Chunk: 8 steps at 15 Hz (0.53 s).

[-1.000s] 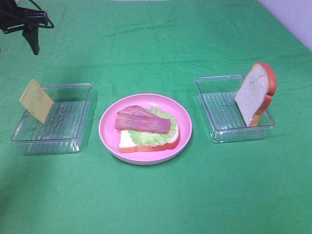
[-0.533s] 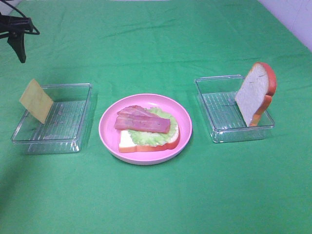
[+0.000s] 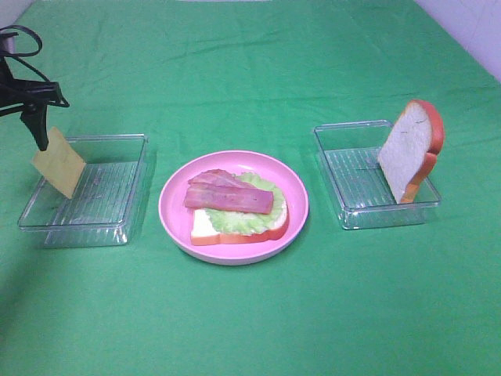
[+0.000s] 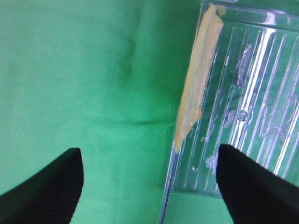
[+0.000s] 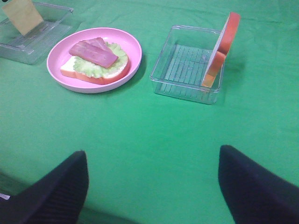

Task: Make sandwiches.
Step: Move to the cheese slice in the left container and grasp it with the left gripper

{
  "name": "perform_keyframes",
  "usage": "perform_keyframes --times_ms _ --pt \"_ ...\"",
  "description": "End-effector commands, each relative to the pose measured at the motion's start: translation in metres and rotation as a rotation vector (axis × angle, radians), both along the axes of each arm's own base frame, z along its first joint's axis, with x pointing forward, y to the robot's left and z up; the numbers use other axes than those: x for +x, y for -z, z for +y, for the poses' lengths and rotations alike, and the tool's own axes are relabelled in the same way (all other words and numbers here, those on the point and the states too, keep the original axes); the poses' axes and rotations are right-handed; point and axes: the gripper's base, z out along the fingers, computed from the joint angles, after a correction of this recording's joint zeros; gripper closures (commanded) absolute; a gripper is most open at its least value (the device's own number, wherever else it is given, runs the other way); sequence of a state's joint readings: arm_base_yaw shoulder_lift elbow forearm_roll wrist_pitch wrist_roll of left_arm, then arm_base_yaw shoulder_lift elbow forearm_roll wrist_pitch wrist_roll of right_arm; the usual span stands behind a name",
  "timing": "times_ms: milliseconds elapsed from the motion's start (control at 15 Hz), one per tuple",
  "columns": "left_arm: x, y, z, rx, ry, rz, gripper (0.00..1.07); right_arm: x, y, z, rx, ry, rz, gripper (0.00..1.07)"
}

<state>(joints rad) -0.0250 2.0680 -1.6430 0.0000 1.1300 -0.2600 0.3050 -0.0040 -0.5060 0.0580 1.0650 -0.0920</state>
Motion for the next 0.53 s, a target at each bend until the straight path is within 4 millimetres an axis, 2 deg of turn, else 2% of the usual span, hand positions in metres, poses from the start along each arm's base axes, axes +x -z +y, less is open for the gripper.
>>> perform_keyframes --times_ms 67,200,333,533 --pt "0.003 0.006 -0.003 -0.011 -0.003 -0.027 0.32 -0.002 0.001 -0.001 0.000 -0.004 -0.026 0.37" --pt "0.005 0.013 -0.005 -0.027 0.018 -0.017 0.32 -0.002 0.001 -0.001 0.000 -0.004 -0.026 0.37" --pt "0.008 0.028 -0.007 -0.046 0.031 0.004 0.40 -0.002 0.001 -0.001 0.000 -0.004 -0.026 0.37" --pt "0.013 0.028 -0.007 -0.049 0.030 -0.046 0.41 -0.002 0.001 -0.001 0.000 -0.004 -0.026 0.37"
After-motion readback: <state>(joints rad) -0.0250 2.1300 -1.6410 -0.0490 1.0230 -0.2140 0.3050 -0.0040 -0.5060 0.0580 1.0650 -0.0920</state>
